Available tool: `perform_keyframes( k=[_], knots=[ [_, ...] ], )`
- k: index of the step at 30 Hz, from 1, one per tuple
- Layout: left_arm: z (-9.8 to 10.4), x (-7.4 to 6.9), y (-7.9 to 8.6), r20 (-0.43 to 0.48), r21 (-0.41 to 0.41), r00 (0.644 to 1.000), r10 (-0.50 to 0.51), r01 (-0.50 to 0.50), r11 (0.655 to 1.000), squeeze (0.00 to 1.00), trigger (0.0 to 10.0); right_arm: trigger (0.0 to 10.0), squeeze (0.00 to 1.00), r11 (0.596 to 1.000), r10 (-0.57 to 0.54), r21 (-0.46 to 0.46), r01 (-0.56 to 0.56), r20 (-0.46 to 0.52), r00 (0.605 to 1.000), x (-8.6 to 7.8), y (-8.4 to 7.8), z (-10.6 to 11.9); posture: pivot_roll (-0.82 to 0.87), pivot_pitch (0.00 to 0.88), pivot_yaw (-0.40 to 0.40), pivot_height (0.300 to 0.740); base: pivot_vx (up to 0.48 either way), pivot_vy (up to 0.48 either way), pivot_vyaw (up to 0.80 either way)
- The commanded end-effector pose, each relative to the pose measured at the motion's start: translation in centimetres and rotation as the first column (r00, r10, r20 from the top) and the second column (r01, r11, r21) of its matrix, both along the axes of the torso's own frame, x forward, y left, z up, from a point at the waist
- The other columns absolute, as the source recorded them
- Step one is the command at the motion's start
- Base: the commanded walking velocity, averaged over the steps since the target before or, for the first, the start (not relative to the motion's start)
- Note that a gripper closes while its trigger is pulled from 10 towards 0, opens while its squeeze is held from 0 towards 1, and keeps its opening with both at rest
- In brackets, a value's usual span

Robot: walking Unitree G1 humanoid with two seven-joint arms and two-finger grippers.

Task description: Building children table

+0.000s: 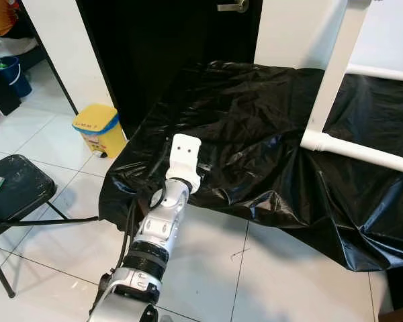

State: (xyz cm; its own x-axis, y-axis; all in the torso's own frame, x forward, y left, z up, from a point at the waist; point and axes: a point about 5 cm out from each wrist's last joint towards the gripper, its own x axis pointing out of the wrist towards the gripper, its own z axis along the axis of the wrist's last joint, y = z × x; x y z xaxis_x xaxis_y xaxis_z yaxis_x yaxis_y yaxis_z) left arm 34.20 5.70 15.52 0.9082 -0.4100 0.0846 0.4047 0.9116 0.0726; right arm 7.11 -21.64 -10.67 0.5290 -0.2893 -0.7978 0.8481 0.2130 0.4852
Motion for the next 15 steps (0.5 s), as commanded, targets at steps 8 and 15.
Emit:
perform_keyframes(
  k=[8,15],
  knots=[
    [0.76,0.25,-0.07,0.017,-0.024,1.0,-0.006,0.007,1.0,0.0,10.0,10.0,0.0,0.272,0.765,-0.196,-0.942,-0.549,0.336,6.55,1.07,0.6,0.03,0.02,0.029,0.74,0.0,0.0,0.0],
    [0.84,0.41,0.02,0.017,-0.025,1.0,-0.009,0.01,1.0,0.0,10.0,10.0,0.0,0.273,0.765,-0.197,-0.942,-0.549,0.337,6.55,1.1,0.6,0.04,0.013,0.033,0.74,0.0,0.0,0.0]
  ],
)
